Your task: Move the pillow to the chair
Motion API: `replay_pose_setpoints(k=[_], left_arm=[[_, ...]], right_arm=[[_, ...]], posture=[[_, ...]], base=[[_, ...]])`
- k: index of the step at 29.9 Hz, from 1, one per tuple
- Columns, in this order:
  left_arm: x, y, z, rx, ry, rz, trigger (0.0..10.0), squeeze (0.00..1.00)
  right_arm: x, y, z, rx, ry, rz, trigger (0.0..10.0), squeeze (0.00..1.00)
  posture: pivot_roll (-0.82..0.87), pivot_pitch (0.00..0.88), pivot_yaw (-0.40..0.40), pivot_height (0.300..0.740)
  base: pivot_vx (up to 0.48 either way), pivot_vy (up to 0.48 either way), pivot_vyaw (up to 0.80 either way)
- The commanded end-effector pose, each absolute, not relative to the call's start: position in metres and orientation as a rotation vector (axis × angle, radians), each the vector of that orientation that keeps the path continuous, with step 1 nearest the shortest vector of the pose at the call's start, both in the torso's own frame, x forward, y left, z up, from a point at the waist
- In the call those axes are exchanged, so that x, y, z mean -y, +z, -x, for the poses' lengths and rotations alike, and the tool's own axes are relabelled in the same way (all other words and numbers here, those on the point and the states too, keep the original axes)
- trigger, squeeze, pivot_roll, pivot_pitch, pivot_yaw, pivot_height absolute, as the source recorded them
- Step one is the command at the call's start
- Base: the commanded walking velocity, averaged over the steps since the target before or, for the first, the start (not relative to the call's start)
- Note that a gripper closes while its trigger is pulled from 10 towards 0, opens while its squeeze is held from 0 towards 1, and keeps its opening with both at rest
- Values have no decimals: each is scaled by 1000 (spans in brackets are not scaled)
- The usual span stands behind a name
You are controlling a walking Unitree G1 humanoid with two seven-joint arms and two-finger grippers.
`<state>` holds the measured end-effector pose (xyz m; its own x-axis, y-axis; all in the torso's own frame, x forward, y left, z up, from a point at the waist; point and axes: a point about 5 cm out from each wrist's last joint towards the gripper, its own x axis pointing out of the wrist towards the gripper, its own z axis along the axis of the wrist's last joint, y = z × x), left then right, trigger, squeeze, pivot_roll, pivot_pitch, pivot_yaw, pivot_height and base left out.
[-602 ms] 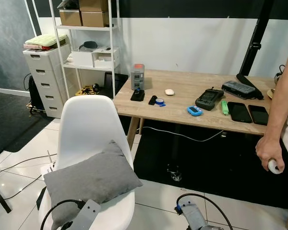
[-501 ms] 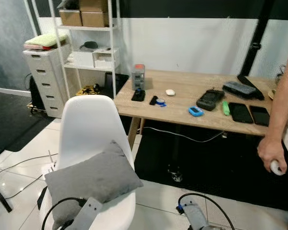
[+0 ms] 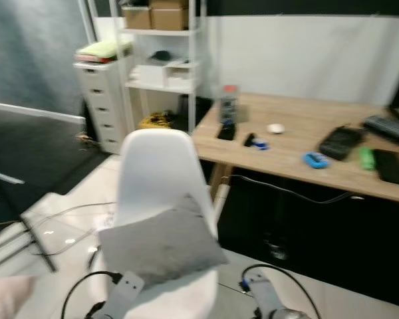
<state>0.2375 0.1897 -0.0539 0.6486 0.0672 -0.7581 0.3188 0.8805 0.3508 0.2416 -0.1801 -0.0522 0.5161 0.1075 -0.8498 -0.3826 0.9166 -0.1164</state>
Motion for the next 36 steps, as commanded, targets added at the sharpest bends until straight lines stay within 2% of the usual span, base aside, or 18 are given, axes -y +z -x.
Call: replay_pose_setpoints(k=[1,36], left_arm=[[-196,-57,-231,-888,-133,-468,10000,0],[-185,-62,-225,-891,-166,-402,10000,0]], right_arm=[[173,-51,-244,-976,320,299,10000,0],[184,-52,-240,-978,326,307,10000,0]], posture=[[-128,0,-9,740],[-139,0,-22,740]], base=[[0,0,794],[0,0,794]])
